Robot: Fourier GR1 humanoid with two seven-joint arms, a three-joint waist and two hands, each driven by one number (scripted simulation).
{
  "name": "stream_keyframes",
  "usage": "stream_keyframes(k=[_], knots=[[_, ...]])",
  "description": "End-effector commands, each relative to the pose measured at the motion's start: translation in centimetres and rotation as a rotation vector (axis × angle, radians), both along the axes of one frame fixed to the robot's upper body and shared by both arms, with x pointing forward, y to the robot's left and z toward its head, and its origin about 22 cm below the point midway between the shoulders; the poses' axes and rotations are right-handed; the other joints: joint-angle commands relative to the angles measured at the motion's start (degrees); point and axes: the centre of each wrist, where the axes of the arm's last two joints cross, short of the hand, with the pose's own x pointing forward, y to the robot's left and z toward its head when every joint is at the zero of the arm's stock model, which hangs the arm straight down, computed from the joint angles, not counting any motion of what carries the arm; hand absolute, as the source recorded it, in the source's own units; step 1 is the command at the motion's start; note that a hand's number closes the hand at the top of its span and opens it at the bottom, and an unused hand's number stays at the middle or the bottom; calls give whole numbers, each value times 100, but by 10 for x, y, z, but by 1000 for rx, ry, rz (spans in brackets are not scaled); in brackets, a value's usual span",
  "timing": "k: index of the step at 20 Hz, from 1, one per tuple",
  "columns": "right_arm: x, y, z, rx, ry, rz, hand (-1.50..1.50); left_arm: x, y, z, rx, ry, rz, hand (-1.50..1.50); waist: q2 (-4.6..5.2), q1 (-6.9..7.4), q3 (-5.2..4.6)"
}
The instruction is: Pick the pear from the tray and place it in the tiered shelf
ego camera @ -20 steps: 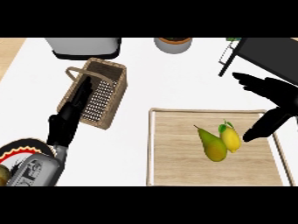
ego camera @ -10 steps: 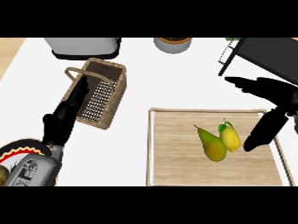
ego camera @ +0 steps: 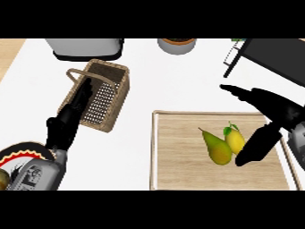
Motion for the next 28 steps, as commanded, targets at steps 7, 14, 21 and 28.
stream_keyframes(k=[7,14,21,28], knots=[[0,9,-25,-30,24,-38,-150,3,-5,-8,8,-1,-9,0,7,-2,2],[-3,14,-24,-71,49,-49,-150,16,-11,14,-19,2,-4,0,5,-7,2],[-5,12,-51,-90,69,-28,-150,-1,0,-11,7,-13,2,0,7,2,3],[1,21,-43,-136,77,-6,-150,13,-6,0,7,-17,-1,0,8,-11,2]])
